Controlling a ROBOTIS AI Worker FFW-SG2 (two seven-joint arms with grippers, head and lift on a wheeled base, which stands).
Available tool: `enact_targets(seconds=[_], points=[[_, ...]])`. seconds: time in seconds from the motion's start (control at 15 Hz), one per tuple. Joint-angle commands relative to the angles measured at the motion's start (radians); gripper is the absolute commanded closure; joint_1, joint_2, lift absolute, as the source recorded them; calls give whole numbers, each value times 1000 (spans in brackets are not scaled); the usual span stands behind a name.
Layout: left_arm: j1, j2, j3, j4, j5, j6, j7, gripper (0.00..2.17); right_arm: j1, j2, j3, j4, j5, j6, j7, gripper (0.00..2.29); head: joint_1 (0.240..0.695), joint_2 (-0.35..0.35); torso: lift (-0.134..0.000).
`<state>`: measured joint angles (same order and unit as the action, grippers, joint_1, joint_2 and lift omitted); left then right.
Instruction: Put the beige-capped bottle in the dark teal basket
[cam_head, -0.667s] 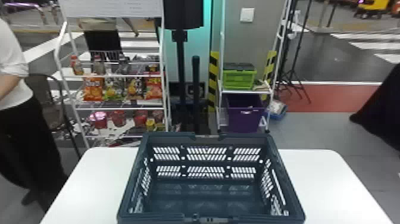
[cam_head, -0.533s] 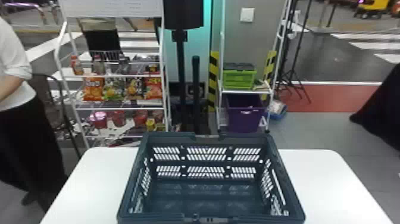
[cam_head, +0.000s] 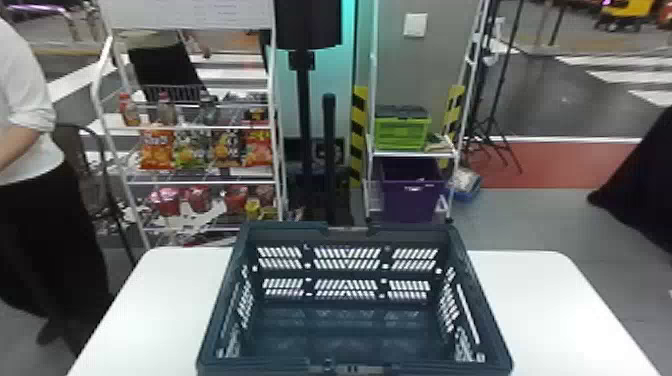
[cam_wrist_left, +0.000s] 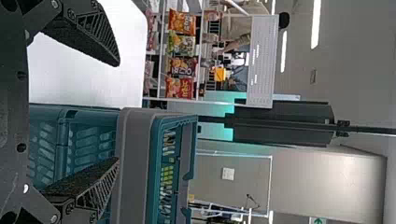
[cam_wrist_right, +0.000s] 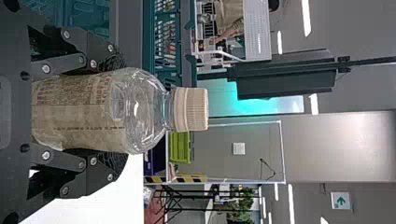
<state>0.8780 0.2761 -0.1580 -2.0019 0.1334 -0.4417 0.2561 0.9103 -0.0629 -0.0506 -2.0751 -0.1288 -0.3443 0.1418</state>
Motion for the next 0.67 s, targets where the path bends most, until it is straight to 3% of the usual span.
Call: enact_targets(seconds=[0.0, 0.6], points=[[-1, 0, 0, 0, 0, -1, 0, 171, -2, 0, 0, -45, 0, 12, 1, 2135, 499, 0, 0], [15, -2, 2, 5, -3, -41, 0, 171, -197, -14, 43, -303, 26, 518, -2, 2135, 499, 0, 0]])
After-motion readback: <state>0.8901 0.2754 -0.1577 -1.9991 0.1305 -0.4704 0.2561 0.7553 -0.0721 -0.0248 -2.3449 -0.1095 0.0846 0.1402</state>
